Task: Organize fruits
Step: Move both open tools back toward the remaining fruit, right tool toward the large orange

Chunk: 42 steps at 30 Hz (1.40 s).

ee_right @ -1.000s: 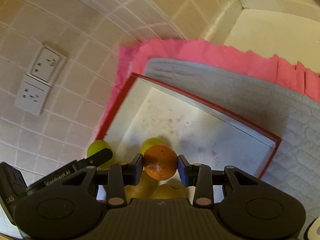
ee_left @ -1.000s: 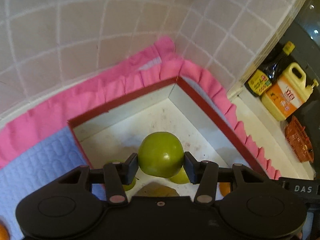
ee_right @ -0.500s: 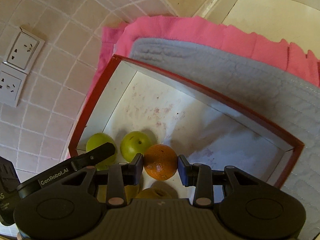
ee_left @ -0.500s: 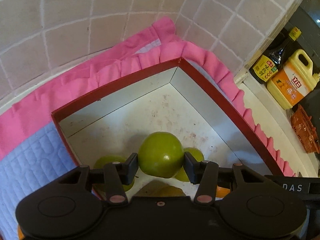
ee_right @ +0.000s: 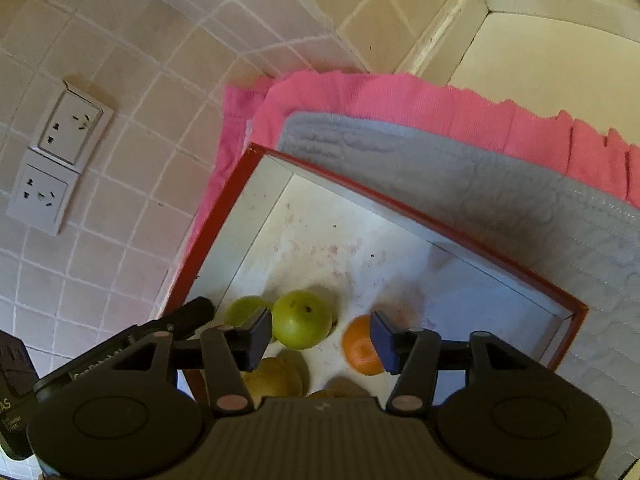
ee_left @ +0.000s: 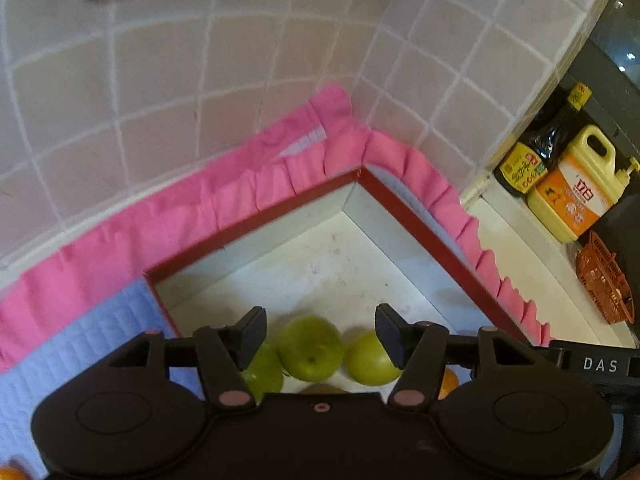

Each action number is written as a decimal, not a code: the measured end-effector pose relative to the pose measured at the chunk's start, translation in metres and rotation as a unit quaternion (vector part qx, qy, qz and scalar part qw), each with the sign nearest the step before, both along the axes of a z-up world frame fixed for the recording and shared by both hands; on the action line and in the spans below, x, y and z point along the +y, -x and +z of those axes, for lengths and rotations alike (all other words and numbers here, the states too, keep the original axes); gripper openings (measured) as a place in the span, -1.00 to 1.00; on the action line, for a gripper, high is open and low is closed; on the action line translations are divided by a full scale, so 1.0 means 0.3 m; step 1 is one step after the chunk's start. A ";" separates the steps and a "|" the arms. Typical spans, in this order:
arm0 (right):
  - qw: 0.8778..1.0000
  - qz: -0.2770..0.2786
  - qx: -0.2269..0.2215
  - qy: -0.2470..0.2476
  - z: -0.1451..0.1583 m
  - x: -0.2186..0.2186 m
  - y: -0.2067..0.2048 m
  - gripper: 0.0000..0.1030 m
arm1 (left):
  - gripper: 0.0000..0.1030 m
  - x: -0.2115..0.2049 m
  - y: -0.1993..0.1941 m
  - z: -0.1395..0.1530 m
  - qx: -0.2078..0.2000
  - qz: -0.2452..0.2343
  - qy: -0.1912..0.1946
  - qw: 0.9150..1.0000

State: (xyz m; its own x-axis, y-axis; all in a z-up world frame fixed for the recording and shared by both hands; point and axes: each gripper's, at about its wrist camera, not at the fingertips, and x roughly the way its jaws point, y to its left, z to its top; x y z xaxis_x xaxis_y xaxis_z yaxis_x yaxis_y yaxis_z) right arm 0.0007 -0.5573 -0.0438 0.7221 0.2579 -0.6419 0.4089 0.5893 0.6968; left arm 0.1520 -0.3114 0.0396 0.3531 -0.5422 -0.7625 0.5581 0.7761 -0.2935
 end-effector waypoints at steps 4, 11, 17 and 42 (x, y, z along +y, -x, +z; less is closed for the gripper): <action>1.000 -0.002 -0.004 0.000 0.025 0.003 0.004 0.11 | 0.45 0.033 0.006 0.038 -0.019 0.010 -0.003 1.000; 1.000 0.010 -0.018 0.008 0.085 0.056 -0.009 0.11 | 0.47 0.132 0.003 0.091 -0.034 0.039 -0.007 0.999; 0.999 0.035 -0.031 0.020 0.152 0.125 -0.045 0.11 | 0.48 0.249 -0.004 0.138 -0.045 0.072 -0.007 0.996; 0.977 0.199 -0.057 0.053 0.266 0.672 -0.197 0.12 | 0.50 0.912 0.033 0.108 0.002 0.212 -0.043 0.976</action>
State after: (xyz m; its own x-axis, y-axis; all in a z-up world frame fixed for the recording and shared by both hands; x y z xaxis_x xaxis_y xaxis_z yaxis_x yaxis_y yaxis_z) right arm 0.0597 -0.3558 0.0358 0.6472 0.4686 -0.6013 0.0560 0.7574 0.6505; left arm 0.1421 -0.0378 0.0721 0.5292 -0.2815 -0.8004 0.1798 0.9591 -0.2184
